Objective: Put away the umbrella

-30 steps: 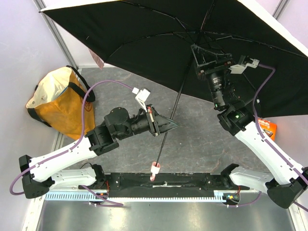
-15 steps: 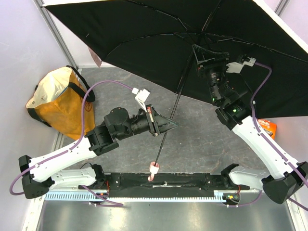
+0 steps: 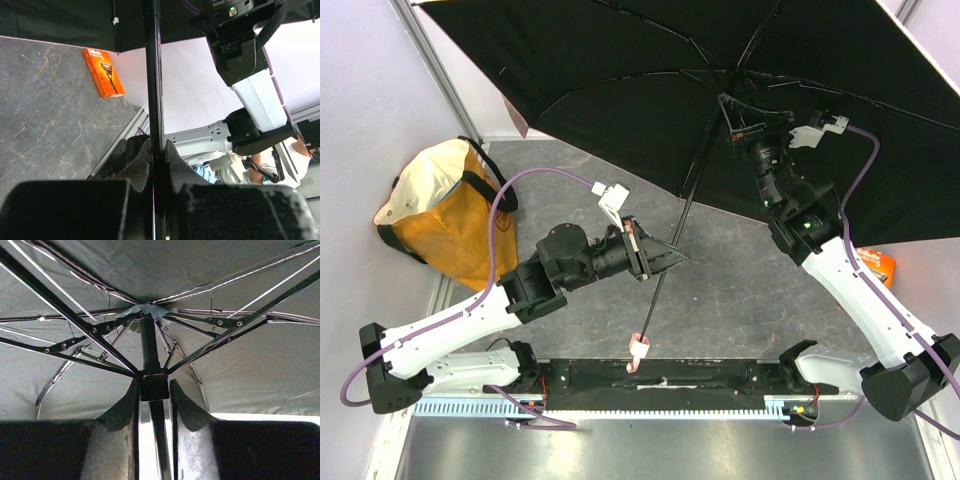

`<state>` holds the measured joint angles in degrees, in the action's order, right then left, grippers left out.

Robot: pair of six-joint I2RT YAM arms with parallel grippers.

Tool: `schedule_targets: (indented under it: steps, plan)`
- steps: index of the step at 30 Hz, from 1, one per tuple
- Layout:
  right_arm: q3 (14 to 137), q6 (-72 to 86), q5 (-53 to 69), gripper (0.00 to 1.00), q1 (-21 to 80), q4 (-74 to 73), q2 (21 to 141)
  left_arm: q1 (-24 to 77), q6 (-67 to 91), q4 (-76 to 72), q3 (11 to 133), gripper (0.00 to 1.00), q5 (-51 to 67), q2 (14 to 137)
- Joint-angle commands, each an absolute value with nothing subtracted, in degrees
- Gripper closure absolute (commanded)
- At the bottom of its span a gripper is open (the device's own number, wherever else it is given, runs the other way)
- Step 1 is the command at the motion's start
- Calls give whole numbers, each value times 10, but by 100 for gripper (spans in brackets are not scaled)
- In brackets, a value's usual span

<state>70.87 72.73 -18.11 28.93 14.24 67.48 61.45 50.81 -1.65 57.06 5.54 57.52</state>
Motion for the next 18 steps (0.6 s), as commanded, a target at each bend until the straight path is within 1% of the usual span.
schedule_targets:
  steps: [1, 3, 9, 13, 18]
  plan:
    - [727, 759, -192, 85, 265, 159, 686, 617, 497, -66, 570, 98, 66, 548]
    - [726, 765, -183, 100, 265, 159, 688, 617, 496, -64, 570, 98, 64, 548]
    - [765, 758, -99, 100, 262, 102, 697, 617, 488, -58, 577, 98, 51, 556]
    - [728, 786, -20, 100, 265, 107, 677, 612, 464, -25, 597, 98, 10, 561]
    - [720, 774, 14, 100, 267, 5, 637, 600, 424, -4, 622, 98, -28, 569]
